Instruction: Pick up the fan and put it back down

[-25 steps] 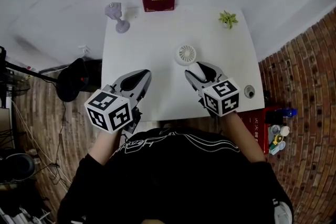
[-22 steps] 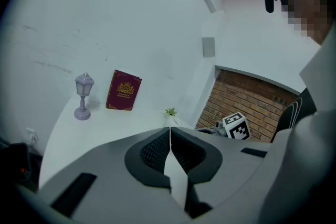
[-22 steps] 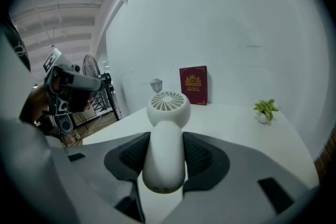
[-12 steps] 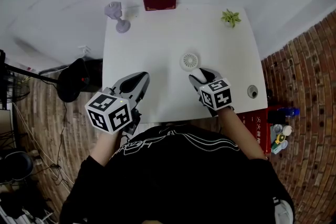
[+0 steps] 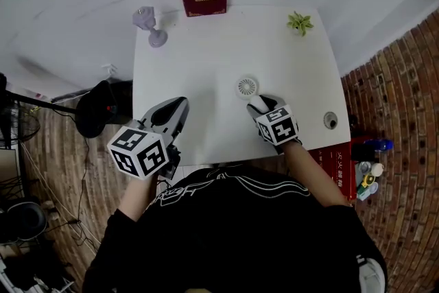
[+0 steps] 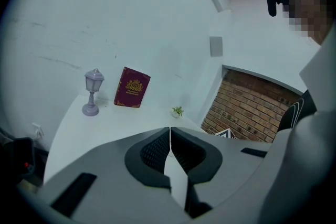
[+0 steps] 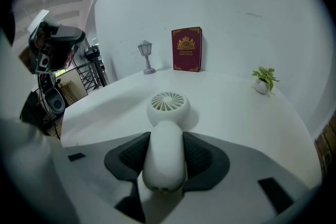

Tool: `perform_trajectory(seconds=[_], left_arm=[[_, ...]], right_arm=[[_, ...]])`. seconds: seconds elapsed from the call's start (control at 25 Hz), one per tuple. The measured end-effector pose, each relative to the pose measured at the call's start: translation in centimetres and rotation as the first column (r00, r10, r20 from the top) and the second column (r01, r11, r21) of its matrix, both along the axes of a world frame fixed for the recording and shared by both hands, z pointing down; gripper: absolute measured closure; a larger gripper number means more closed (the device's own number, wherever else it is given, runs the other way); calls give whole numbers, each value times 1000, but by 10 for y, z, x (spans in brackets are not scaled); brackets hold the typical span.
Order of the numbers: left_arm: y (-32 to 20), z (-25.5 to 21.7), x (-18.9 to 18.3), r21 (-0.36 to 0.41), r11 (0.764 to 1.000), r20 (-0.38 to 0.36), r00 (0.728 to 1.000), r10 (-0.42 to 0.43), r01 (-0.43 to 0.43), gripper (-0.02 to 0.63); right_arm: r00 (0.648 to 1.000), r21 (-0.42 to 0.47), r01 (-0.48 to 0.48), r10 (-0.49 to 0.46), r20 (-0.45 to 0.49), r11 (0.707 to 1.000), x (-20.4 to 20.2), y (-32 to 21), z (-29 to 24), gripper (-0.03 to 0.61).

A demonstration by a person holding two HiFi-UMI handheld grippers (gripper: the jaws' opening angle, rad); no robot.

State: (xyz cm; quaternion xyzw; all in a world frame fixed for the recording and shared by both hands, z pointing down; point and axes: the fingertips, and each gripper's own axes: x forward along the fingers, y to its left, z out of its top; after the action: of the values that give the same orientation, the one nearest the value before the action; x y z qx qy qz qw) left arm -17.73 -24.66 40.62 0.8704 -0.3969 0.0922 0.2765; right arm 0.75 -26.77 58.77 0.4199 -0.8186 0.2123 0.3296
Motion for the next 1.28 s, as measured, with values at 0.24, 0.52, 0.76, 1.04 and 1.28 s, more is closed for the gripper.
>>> perform_trajectory(seconds=[0.24, 0.52, 0.76, 1.04, 1.28], left_arm=[[0, -1, -2, 6, 1000, 7, 1000, -13, 13, 581], [10, -1, 5, 6, 1000, 26, 1000, -5, 4, 581], [26, -7, 13, 18, 1000, 35, 999, 2, -3, 581], [47, -20, 31, 34, 999, 23, 1000, 17, -18, 581], [67, -41, 53, 66, 997, -24, 999, 48, -47, 581]], right_arm=[[1000, 2, 16, -16, -26, 1000, 0, 3, 7, 387], [999, 39, 29, -27, -38, 999, 2, 5, 3, 350], [997, 117, -2, -6, 71, 993, 9, 9, -32, 249], [927, 219, -67, -21, 376, 973, 8, 25, -133, 291], [838, 272, -52, -106, 535, 961, 12, 61, -208, 426]])
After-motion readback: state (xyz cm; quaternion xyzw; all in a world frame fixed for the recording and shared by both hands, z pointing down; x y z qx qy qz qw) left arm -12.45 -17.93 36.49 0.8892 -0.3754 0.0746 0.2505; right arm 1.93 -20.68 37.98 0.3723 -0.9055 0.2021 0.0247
